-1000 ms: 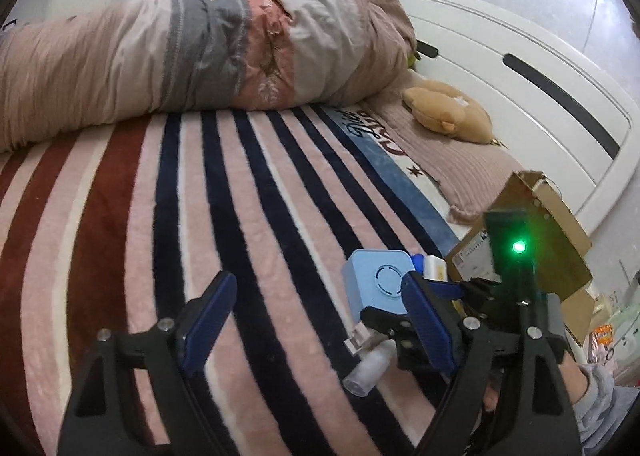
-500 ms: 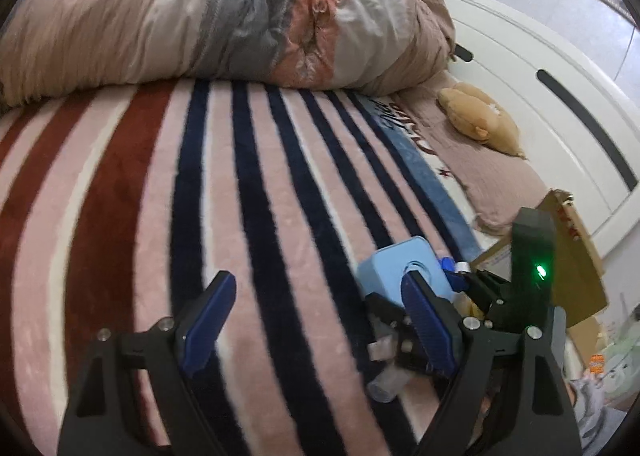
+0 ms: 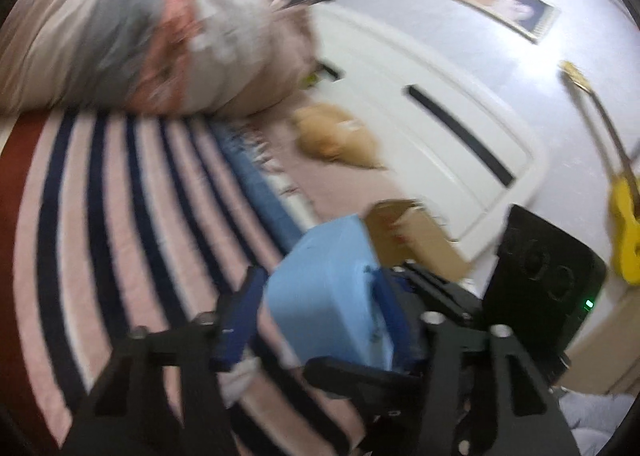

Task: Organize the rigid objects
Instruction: 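Lower the light blue case into the box and open the right gripper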

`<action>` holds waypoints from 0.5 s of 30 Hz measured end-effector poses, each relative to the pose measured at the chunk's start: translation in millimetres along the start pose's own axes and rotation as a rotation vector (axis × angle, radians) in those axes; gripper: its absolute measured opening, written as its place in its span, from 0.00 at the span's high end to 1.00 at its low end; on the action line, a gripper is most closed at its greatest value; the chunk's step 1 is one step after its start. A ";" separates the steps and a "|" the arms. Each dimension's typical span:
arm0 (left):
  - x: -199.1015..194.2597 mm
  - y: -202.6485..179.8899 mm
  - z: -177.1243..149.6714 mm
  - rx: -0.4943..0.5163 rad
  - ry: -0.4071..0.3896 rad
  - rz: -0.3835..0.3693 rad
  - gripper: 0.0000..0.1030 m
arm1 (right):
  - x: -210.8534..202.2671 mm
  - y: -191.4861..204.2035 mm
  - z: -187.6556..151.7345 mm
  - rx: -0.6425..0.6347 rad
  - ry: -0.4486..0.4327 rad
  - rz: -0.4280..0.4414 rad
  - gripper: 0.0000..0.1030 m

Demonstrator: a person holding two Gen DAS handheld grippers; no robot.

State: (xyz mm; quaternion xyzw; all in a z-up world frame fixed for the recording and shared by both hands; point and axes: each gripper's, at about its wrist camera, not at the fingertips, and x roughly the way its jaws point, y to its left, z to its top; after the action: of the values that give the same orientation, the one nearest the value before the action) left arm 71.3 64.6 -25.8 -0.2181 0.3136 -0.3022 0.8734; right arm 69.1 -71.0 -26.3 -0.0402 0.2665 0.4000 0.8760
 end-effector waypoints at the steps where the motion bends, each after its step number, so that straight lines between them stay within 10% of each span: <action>1: 1.3 -13.4 3.4 0.030 -0.006 -0.013 0.65 | -10.0 -3.3 -0.1 0.001 -0.012 -0.002 0.23; 15: 122.8 -173.8 19.4 0.326 0.176 -0.046 0.69 | -144.1 -107.6 -31.1 0.157 -0.084 -0.133 0.25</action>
State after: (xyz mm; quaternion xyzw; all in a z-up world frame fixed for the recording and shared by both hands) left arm 92.7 -138.9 36.0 -0.0536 0.3307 -0.3868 0.8591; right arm 55.8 -250.5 3.7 0.0277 0.2570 0.3204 0.9113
